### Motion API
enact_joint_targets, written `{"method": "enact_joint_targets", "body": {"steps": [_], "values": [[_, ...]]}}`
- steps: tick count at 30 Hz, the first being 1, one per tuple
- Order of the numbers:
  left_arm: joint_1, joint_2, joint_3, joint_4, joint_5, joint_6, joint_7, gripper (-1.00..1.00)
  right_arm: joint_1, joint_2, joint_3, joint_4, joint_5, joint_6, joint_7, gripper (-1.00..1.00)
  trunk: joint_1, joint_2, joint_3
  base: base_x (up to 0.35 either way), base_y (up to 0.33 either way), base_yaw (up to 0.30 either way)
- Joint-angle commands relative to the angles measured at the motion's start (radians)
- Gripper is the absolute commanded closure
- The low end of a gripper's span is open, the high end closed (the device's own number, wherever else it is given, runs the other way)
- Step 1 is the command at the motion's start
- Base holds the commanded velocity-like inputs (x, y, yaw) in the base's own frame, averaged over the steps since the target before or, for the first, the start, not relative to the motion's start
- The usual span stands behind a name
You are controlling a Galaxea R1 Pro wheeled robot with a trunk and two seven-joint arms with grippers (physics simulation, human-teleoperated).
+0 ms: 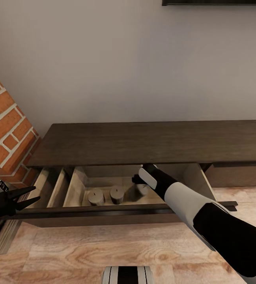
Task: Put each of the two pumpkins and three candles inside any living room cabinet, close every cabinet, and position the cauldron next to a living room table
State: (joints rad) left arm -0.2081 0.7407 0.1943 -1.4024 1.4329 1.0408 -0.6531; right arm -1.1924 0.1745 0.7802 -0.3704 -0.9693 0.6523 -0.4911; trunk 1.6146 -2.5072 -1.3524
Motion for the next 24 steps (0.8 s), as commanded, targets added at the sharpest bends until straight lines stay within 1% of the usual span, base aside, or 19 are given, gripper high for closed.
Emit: {"method": "enact_joint_targets", "body": {"steps": [1, 10, 14, 19, 24], "values": [[-0.001, 0.000, 0.001, 0.000, -0.003, 0.004, -0.005, -1.00, -0.001, 0.000, 0.006, -0.001, -0.008, -0.002, -0.006, -1.00, 0.000, 0.000, -0.001, 0.000, 0.000, 0.000], [-0.001, -0.001, 0.000, 0.000, -0.003, 0.004, -0.005, -1.00, -0.001, 0.000, 0.008, 0.001, -0.010, -0.005, -0.003, -1.00, 0.000, 0.000, -0.001, -0.008, 0.000, 0.000], [-0.001, 0.000, 0.000, 0.000, -0.003, 0.004, -0.005, -1.00, -0.001, 0.000, 0.007, 0.003, -0.013, 0.005, -0.003, -1.00, -0.002, 0.001, 0.015, -0.004, 0.000, 0.000], [-0.001, 0.010, -0.001, 0.000, -0.001, 0.005, -0.004, -1.00, -0.001, 0.000, 0.003, 0.009, -0.018, 0.061, -0.003, -1.00, -0.004, 0.002, 0.034, 0.000, 0.000, 0.000], [-0.001, 0.012, -0.002, 0.000, 0.001, 0.006, -0.003, -1.00, -0.001, 0.000, 0.001, 0.010, -0.021, 0.077, -0.003, -1.00, -0.006, 0.003, 0.053, -0.039, 0.000, 0.000]]}}
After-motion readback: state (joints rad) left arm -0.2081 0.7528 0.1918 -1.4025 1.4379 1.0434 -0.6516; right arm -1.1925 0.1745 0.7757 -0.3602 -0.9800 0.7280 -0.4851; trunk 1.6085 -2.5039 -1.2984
